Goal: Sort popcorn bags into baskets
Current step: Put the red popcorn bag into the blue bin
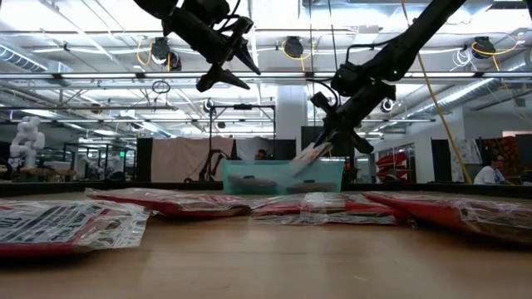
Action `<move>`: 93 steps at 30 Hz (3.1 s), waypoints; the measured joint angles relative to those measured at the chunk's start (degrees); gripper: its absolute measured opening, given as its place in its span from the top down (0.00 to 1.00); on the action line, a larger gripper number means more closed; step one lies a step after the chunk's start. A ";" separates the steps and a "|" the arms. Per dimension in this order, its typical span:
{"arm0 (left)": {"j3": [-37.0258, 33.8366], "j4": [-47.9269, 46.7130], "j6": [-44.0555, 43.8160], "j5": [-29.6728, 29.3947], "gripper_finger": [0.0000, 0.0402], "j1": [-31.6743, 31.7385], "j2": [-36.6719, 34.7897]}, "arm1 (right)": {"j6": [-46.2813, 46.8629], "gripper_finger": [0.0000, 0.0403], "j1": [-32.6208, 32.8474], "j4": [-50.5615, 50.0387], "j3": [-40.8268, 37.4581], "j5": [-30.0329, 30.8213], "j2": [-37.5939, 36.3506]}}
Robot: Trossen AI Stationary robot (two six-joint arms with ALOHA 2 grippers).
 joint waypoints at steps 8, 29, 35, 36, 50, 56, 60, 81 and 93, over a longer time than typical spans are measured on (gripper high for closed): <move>-0.02 0.02 0.00 -0.01 0.52 0.00 0.00 | 0.61 0.98 -0.03 -0.37 -0.02 2.86 0.00; -0.04 0.02 0.29 -0.01 0.52 0.00 0.02 | 0.87 0.92 2.44 -1.35 -0.02 8.65 0.00; -0.04 0.02 0.28 -0.01 0.52 0.00 0.04 | 1.22 0.77 2.44 -1.77 -0.02 10.29 0.00; -0.04 0.02 0.28 -0.01 0.52 0.00 0.04 | 1.22 0.75 2.44 -1.90 -0.02 10.39 -0.01; -0.04 -1.85 0.98 0.00 0.52 0.00 0.04 | -0.80 0.60 2.42 -4.22 -0.02 11.67 -0.33; -0.04 -2.38 1.01 0.01 0.52 -0.11 0.04 | -3.37 0.59 2.09 -6.82 -0.09 11.83 -2.51; -0.04 -2.41 1.03 0.01 0.52 -0.11 0.04 | -4.20 0.59 1.68 -6.92 -0.09 11.91 -5.17; -0.04 -21.93 2.62 -3.09 0.52 -9.46 0.04 | -26.16 0.59 -0.03 -17.93 -0.05 -2.10 -23.73; -4.81 -29.33 -17.98 -7.27 0.52 -28.32 0.26 | -33.50 0.59 -0.05 -26.36 -0.04 -5.56 -31.23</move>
